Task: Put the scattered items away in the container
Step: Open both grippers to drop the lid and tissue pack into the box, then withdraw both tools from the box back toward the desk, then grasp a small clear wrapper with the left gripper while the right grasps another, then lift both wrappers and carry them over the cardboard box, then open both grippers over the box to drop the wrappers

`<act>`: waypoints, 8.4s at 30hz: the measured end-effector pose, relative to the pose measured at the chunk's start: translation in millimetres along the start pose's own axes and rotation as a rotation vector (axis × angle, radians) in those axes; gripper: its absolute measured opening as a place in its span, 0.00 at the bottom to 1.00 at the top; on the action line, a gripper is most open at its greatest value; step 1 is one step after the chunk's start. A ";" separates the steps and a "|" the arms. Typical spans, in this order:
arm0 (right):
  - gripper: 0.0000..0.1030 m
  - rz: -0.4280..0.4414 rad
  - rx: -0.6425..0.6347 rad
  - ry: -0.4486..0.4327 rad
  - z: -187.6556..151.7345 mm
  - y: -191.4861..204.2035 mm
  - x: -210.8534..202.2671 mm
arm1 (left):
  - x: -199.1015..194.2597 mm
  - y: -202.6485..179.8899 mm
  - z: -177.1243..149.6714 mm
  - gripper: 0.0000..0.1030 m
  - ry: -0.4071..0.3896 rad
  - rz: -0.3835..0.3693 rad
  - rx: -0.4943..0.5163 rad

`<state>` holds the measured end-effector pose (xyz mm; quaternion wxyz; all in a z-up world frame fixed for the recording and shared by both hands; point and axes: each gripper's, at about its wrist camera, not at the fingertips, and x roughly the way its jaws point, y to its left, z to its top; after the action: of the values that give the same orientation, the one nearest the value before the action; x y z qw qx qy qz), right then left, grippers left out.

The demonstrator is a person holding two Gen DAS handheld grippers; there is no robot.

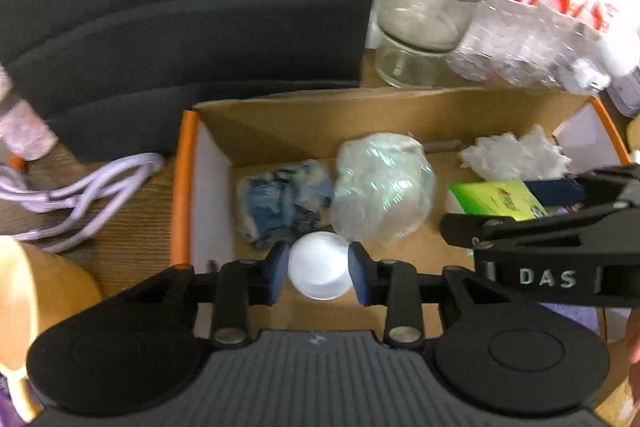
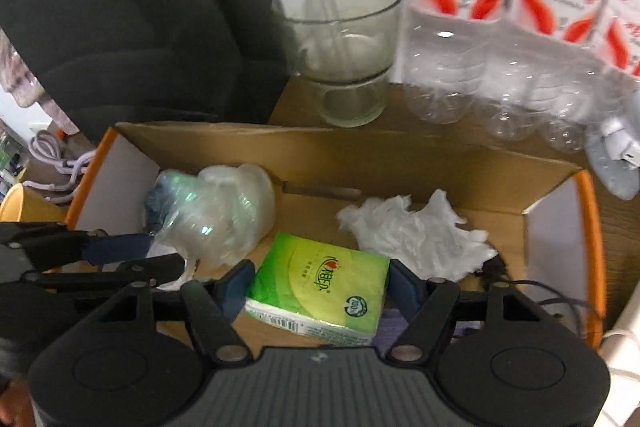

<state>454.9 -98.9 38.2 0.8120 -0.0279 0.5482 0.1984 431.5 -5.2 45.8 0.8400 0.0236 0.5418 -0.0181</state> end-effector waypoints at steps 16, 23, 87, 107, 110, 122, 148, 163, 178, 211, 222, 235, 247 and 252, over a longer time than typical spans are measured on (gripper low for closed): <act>0.81 0.017 0.107 -0.094 -2.9 -10.3 -128.6 | -121.9 16.7 -8.3 0.91 -0.090 -0.070 -0.125; 0.87 -0.068 0.098 -0.016 -21.1 -9.0 -158.6 | -146.4 3.1 -26.1 1.00 -0.098 -0.031 -0.106; 0.95 0.006 -0.152 -0.620 -395.7 32.4 -153.5 | -127.8 -49.2 -324.8 1.00 -0.725 0.091 0.062; 0.86 0.042 -0.182 -0.603 -296.8 48.2 -112.5 | -67.8 -14.0 -262.2 0.50 -0.495 -0.117 0.001; 0.86 0.048 -0.186 -0.601 -293.3 53.5 -108.8 | -64.2 -9.3 -261.2 0.31 -0.491 -0.128 -0.029; 0.80 0.082 -0.271 -0.557 -277.1 94.5 -93.8 | -91.3 44.0 -291.9 0.13 -0.553 -0.054 -0.146; 0.20 0.005 -0.214 -0.462 -279.0 119.6 -58.3 | -114.9 62.2 -302.8 0.13 -0.625 -0.085 -0.220; 0.20 0.009 -0.117 -0.666 -374.2 72.3 -154.3 | -143.4 10.1 -348.2 0.13 -0.654 -0.120 -0.134; 0.20 -0.007 -0.107 -0.834 -450.2 68.9 -215.3 | -194.5 -37.2 -421.3 0.13 -0.705 -0.157 -0.094; 0.20 -0.070 -0.184 -0.622 -166.8 -13.3 -207.9 | -133.4 -43.3 -115.8 0.13 -0.465 -0.373 -0.032; 0.20 -0.078 -0.024 -0.013 -87.9 -54.7 -83.2 | -24.3 -74.2 -74.1 0.14 -0.081 -0.309 0.001; 0.44 -0.092 0.046 0.083 -106.6 -53.1 -71.9 | -29.0 -58.8 -73.9 0.52 -0.037 -0.330 -0.037; 0.70 -0.023 0.118 -0.098 -99.7 -45.1 -128.9 | -110.0 -32.6 -72.2 0.99 -0.232 -0.132 -0.077; 0.87 -0.065 0.051 -0.498 -142.9 -26.4 -163.3 | -146.5 -33.8 -137.3 1.00 -0.713 0.054 -0.060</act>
<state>286.3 -208.3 124.0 0.9284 0.0249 0.3350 0.1588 244.3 -30.1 122.1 0.9767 0.0054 0.2141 0.0127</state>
